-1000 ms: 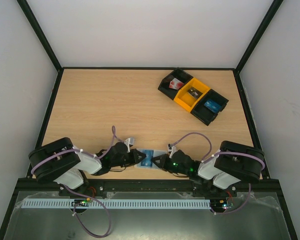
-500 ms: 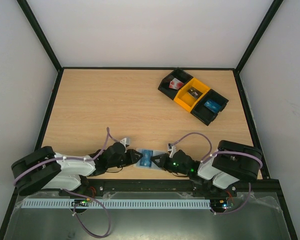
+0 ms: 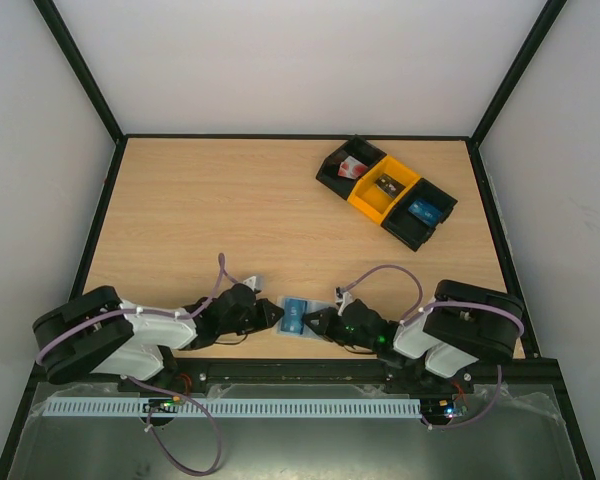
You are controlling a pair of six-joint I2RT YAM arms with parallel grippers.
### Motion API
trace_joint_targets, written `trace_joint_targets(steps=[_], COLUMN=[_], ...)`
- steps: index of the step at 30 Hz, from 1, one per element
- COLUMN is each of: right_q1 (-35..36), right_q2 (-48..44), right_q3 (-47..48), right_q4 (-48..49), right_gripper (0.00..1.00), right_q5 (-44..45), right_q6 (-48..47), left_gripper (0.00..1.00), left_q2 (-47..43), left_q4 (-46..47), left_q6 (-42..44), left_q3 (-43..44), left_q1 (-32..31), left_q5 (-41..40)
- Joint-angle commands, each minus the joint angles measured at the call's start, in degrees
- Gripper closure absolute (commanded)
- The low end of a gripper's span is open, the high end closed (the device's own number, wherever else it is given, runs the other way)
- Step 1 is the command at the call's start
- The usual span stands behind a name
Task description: Take the credit cards out of the card holder
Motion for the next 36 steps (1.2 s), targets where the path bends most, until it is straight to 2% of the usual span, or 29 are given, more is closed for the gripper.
trace_joint_targets(steps=[1,6,19,29,36], right_q1=[-0.1,0.0,-0.1,0.0,0.0], right_q2=[1.7,1.5,2.8,11.6,19.5], right_q3=[1.0,0.2,-1.8,-3.0,-3.6], right_q4=[2.4,4.1,12.2,24.0,35.4], right_gripper=[0.91,0.91,0.91,0.9,0.95], right_q5=[-0.4,-0.2,-0.2,-1.6,-2.8], right_q6=[-0.3,-0.4,2.9,6.7,8.6], left_gripper=[0.89,0.97,0.97,0.97,0.97], left_q2=[2.7,3.1,3.4,3.7,3.4], left_q4=[-0.5,-0.9,1.5,2.2,2.1], left_q6=[0.5,0.0,-2.7,-4.1,-4.4], left_q3=[0.4,0.2,-1.4,-1.5,-1.8], left_q1=[-0.2,-0.2,-1.4,-2.7,-2.8], left_q5=[1.3,1.2,1.2,0.7,0.6])
